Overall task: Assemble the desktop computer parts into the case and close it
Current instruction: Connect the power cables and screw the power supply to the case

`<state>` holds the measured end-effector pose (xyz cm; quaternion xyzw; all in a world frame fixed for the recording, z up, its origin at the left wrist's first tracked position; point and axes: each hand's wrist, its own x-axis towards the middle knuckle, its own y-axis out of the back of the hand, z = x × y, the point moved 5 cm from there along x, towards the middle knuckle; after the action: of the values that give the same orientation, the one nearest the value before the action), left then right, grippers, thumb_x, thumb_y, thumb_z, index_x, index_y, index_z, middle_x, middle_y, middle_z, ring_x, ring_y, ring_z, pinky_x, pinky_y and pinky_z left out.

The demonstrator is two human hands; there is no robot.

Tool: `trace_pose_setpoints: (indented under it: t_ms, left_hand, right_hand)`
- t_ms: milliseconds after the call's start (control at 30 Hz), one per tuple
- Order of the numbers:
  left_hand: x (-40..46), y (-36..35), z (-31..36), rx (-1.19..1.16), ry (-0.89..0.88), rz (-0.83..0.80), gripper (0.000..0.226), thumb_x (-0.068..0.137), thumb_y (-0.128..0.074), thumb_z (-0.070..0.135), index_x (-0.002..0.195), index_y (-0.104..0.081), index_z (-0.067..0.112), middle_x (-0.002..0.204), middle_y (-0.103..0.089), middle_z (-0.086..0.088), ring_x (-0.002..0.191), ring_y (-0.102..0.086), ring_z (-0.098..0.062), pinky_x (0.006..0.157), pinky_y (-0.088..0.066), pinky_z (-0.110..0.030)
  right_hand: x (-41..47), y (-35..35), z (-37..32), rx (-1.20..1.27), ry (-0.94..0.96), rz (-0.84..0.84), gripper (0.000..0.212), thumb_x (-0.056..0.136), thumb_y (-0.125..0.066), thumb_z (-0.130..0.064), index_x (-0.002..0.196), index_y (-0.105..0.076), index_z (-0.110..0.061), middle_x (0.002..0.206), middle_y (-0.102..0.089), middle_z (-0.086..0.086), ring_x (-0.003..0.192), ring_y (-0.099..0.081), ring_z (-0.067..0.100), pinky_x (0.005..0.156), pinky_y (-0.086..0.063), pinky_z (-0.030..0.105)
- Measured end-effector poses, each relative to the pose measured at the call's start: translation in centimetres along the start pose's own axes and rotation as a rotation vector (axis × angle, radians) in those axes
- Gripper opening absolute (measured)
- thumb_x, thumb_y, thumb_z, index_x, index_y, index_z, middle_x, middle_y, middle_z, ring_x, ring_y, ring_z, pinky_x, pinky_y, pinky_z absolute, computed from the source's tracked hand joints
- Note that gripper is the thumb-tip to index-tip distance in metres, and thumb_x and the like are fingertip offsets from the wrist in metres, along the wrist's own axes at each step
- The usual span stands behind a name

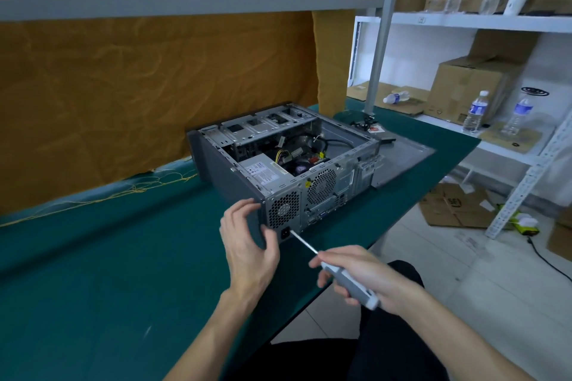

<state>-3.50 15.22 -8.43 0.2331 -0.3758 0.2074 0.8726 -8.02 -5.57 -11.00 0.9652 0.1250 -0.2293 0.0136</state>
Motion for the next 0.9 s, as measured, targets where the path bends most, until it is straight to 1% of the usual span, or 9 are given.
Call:
trace_pose_setpoints:
  t_ms: [100, 200, 333, 467, 533, 600, 733, 800, 900]
  left_hand:
    - [4.8, -1.1, 2.8, 0.067, -0.147, -0.069, 0.016, 0.086, -0.055, 0.009, 0.100, -0.063, 0.015, 0.105, -0.062, 0.004, 0.102, -0.055, -0.022, 0.092, -0.040, -0.038]
    - [9.9, -5.8, 4.8, 0.100, -0.138, -0.339, 0.012, 0.095, -0.052, 0.019, 0.098, -0.062, 0.023, 0.101, -0.058, 0.009, 0.099, -0.047, -0.015, 0.090, -0.040, -0.034]
    - [15.1, -14.6, 3.6, 0.165, 0.010, -0.661, 0.025, 0.103, -0.051, 0.029, 0.125, -0.062, 0.024, 0.128, -0.053, 0.003, 0.122, -0.043, -0.021, 0.106, -0.039, -0.038]
    - [19.1, -21.9, -0.3, 0.392, 0.024, -0.739, 0.047, 0.104, -0.050, 0.036, 0.147, -0.047, 0.018, 0.152, -0.040, -0.007, 0.142, -0.033, -0.031, 0.118, -0.028, -0.046]
    - [21.1, -24.5, -2.6, 0.466, 0.039, -0.713, 0.051, 0.104, -0.051, 0.036, 0.150, -0.042, 0.016, 0.157, -0.035, -0.010, 0.146, -0.028, -0.034, 0.120, -0.025, -0.047]
    - [22.6, -26.5, -4.8, 0.521, 0.064, -0.699, 0.053, 0.104, -0.050, 0.034, 0.152, -0.039, 0.014, 0.159, -0.034, -0.012, 0.147, -0.027, -0.034, 0.121, -0.024, -0.049]
    - [23.0, -28.4, -6.9, 0.645, 0.042, -0.639, 0.046, 0.106, -0.043, 0.037, 0.147, -0.047, 0.017, 0.147, -0.052, -0.007, 0.137, -0.044, -0.032, 0.113, -0.035, -0.049]
    - [22.5, -28.6, -7.0, 0.667, -0.031, -0.607, 0.042, 0.105, -0.046, 0.036, 0.142, -0.055, 0.018, 0.141, -0.059, -0.004, 0.133, -0.051, -0.031, 0.109, -0.041, -0.048]
    - [22.3, -28.2, -7.2, 0.674, -0.083, -0.594, 0.041, 0.103, -0.051, 0.032, 0.143, -0.056, 0.021, 0.141, -0.060, 0.000, 0.132, -0.053, -0.028, 0.107, -0.044, -0.047]
  right_hand:
    - [-0.3, 5.0, -0.6, 0.038, 0.082, 0.192, 0.023, 0.096, -0.069, -0.034, 0.107, -0.076, -0.015, 0.089, -0.074, 0.014, 0.053, -0.053, 0.017, 0.041, -0.042, 0.026]
    - [1.1, 10.7, -2.5, 0.082, 0.181, 0.452, 0.020, 0.098, -0.066, -0.031, 0.112, -0.071, -0.017, 0.090, -0.077, 0.012, 0.053, -0.057, 0.017, 0.043, -0.044, 0.027]
    - [5.2, 19.0, -5.3, 0.103, 0.273, 0.800, 0.014, 0.101, -0.060, -0.017, 0.113, -0.056, -0.013, 0.086, -0.076, 0.011, 0.054, -0.053, 0.020, 0.044, -0.042, 0.030]
    - [10.5, 27.2, -7.8, -0.064, 0.247, 0.996, 0.004, 0.096, -0.057, -0.011, 0.099, -0.056, -0.009, 0.090, -0.068, 0.028, 0.061, -0.056, 0.029, 0.054, -0.046, 0.041]
    - [13.6, 30.3, -9.3, -0.275, 0.173, 0.980, 0.014, 0.097, -0.057, -0.014, 0.110, -0.056, -0.013, 0.096, -0.068, 0.015, 0.078, -0.062, 0.030, 0.068, -0.050, 0.040]
    - [17.2, 32.1, -10.9, -0.470, 0.151, 0.870, 0.025, 0.095, -0.063, -0.011, 0.120, -0.060, -0.012, 0.105, -0.066, 0.007, 0.091, -0.061, 0.024, 0.080, -0.046, 0.029]
    - [23.7, 32.4, -12.9, -0.766, 0.148, 0.643, 0.031, 0.096, -0.066, -0.014, 0.126, -0.063, -0.009, 0.119, -0.069, 0.012, 0.115, -0.064, 0.027, 0.096, -0.049, 0.032]
    - [25.8, 32.3, -13.7, -0.816, 0.153, 0.620, 0.034, 0.096, -0.063, -0.012, 0.130, -0.062, -0.008, 0.127, -0.064, 0.017, 0.123, -0.058, 0.030, 0.102, -0.046, 0.035]
    - [28.3, 32.4, -14.7, -0.885, 0.139, 0.614, 0.033, 0.097, -0.058, -0.007, 0.131, -0.061, -0.006, 0.133, -0.059, 0.019, 0.124, -0.056, 0.033, 0.101, -0.045, 0.036]
